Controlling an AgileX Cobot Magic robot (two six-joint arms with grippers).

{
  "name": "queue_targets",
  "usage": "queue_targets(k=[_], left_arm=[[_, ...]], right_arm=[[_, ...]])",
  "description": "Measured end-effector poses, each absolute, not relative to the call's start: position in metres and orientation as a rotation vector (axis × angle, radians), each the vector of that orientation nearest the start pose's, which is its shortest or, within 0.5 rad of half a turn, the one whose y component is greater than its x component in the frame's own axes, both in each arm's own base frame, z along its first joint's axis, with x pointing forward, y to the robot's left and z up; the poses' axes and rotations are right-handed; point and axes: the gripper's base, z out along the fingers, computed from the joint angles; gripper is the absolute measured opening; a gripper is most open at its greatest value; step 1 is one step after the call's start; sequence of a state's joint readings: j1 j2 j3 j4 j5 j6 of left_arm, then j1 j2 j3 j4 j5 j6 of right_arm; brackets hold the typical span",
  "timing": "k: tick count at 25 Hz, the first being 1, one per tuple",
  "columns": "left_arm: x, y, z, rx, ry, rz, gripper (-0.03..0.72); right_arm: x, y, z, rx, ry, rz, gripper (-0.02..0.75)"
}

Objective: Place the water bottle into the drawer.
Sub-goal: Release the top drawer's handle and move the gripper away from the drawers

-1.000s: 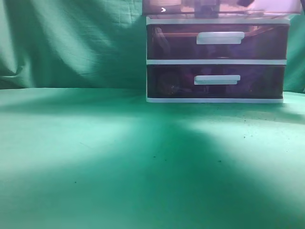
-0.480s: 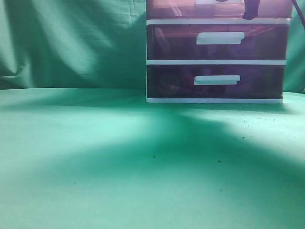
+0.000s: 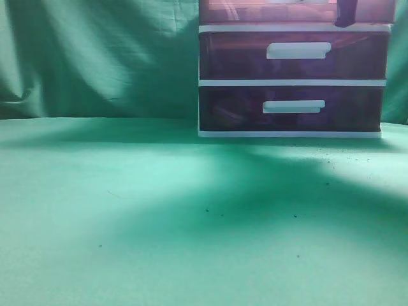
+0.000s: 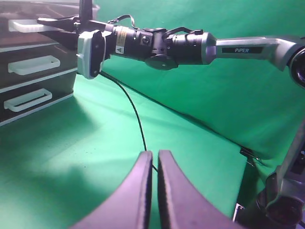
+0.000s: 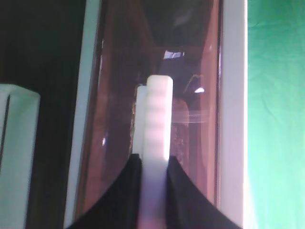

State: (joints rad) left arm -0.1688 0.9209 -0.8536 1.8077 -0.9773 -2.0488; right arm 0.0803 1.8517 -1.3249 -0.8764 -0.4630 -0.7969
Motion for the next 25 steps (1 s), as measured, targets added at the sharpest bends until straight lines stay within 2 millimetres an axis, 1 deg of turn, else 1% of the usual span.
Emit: queue_targets(k=[4, 8, 11, 14, 16, 18, 19, 21, 22, 25], left_arm=[[0.147, -0.099, 0.381, 0.736, 1.730, -1.041, 0.000], [0.146, -0.100, 0.381, 0.742, 1.730, -1.046, 0.000], [0.145, -0.100, 0.381, 0.751, 1.731, -1.054, 0.000], [0.145, -0.100, 0.381, 0.750, 1.732, -1.055, 0.000], [0.145, -0.100, 0.381, 0.750, 1.732, -1.055, 0.000], [0.145, -0.100, 0.381, 0.750, 1.732, -1.055, 0.000], [0.145, -0.100, 0.381, 0.750, 1.732, -1.055, 0.000], [0.145, -0.100, 0.381, 0.750, 1.732, -1.055, 0.000], [0.145, -0.100, 0.381, 0.746, 1.732, -1.052, 0.000], [0.145, -0.100, 0.381, 0.747, 1.732, -1.053, 0.000]], right_arm=[[0.435, 0.053, 0.282, -1.482, 0.905, -0.815, 0.101], [0.437, 0.049, 0.279, -1.476, 0.867, -0.797, 0.101], [0.441, 0.050, 0.276, -1.458, 0.850, -0.773, 0.101], [0.444, 0.051, 0.271, -1.381, 0.882, -0.699, 0.101], [0.446, 0.051, 0.269, -1.298, 0.932, -0.627, 0.101], [0.446, 0.052, 0.268, -1.258, 0.960, -0.587, 0.101], [0.447, 0.051, 0.268, -1.230, 0.988, -0.555, 0.157], [0.447, 0.051, 0.268, -1.166, 1.044, -0.470, 0.157], [0.447, 0.051, 0.268, -1.129, 1.075, -0.428, 0.218], [0.448, 0.051, 0.265, -1.022, 1.173, -0.291, 0.304]])
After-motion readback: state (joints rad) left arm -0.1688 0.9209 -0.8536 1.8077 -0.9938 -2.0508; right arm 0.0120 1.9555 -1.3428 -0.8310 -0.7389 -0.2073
